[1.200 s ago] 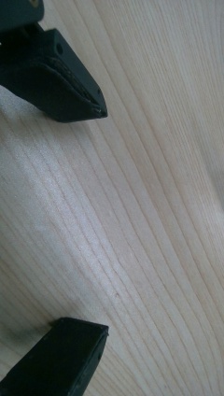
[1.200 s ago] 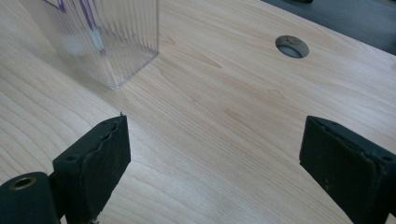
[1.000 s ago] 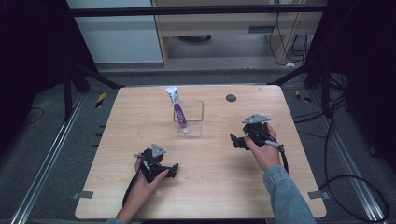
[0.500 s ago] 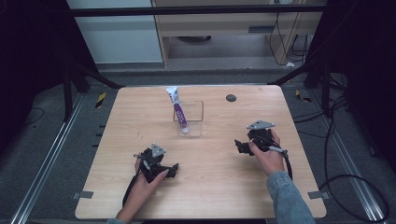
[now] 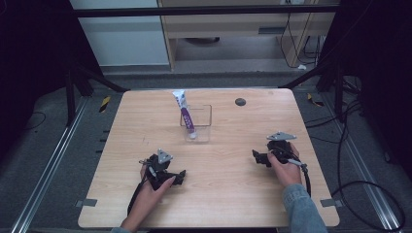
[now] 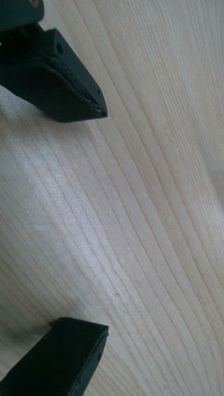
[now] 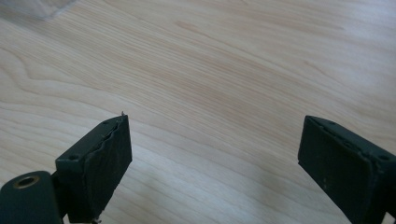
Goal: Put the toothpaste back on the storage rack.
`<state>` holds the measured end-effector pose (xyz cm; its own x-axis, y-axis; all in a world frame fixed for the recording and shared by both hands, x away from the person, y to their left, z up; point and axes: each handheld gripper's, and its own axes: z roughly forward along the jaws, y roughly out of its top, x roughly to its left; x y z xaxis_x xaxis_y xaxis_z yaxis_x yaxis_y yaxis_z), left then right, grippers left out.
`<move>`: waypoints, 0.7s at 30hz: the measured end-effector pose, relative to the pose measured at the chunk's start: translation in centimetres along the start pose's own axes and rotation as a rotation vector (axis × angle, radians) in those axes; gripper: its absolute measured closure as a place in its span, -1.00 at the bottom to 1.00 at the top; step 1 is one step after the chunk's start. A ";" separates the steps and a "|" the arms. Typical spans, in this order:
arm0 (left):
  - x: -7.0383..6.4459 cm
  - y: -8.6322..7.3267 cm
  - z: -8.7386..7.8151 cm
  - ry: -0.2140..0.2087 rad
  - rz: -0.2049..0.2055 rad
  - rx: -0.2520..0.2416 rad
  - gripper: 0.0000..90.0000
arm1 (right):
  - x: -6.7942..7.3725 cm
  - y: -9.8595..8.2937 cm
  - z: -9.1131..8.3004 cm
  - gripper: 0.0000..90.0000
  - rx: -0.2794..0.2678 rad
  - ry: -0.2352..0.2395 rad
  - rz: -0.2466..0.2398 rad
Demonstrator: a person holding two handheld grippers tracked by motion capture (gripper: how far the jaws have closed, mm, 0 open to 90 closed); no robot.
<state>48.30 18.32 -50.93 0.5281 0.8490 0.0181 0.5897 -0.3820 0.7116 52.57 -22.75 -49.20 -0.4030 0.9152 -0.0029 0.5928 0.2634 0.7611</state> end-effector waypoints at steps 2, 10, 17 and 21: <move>0.0 0.0 0.0 0.000 0.000 0.000 -1.00 | -0.6 -0.4 0.1 -0.78 0.003 -0.014 0.019; 0.0 0.0 0.0 0.000 -0.001 0.000 -1.00 | -1.9 -1.2 0.7 -0.78 0.013 -0.054 0.072; 0.0 0.0 0.0 0.001 -0.001 0.000 -1.00 | -2.3 -1.2 1.5 -0.78 0.025 -0.086 0.084; 0.0 0.0 0.0 0.001 -0.001 0.000 -1.00 | -2.1 -1.1 1.7 -0.83 0.035 -0.097 0.082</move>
<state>48.30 18.30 -50.94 0.5272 0.8495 0.0181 0.5901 -0.3813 0.7116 54.00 -24.48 -51.11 -0.2834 0.9590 -0.0053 0.6454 0.1949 0.7385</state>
